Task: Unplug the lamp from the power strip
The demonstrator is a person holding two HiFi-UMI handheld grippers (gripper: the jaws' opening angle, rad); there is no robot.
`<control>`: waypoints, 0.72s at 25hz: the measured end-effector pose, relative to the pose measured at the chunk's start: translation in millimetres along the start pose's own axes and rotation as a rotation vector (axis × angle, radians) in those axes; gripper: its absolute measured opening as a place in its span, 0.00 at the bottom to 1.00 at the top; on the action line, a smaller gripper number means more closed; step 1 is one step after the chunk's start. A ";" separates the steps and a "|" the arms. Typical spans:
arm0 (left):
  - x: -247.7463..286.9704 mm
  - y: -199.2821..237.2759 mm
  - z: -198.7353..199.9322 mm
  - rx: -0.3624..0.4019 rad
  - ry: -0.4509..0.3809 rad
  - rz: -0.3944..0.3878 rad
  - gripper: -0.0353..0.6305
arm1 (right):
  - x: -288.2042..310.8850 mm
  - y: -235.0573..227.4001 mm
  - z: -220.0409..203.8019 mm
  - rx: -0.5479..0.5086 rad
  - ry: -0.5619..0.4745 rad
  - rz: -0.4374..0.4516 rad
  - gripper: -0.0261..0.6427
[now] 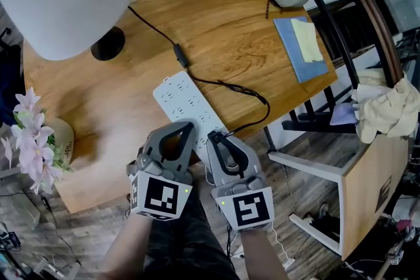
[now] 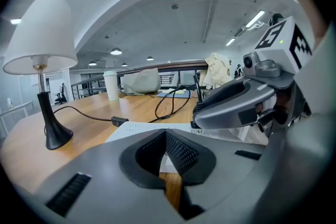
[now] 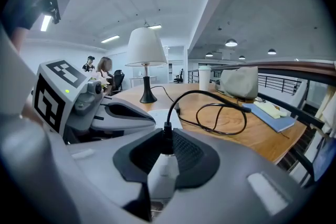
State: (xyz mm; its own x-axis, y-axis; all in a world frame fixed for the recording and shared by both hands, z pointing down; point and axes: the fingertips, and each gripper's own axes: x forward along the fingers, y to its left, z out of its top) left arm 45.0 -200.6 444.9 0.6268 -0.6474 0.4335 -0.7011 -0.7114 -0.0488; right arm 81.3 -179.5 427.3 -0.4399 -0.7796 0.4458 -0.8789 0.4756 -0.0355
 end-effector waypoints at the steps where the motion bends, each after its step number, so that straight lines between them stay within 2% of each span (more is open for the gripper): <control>1: -0.3 1.0 0.1 -0.007 0.000 0.000 0.05 | -0.2 -3.9 -1.0 -0.005 0.003 -0.005 0.14; 12: 7.0 0.1 0.3 -0.023 0.005 -0.016 0.05 | 4.2 -42.0 0.0 0.046 0.006 -0.078 0.14; 18: 12.0 4.1 -0.5 -0.029 0.007 -0.018 0.05 | 8.5 -55.7 -6.3 0.064 0.040 -0.118 0.15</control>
State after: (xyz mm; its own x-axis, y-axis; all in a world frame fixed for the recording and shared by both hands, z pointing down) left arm 49.5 -211.2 450.4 0.6371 -0.6326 0.4403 -0.6992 -0.7148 -0.0153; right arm 127.6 -210.0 438.7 -0.3259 -0.8114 0.4851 -0.9348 0.3532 -0.0372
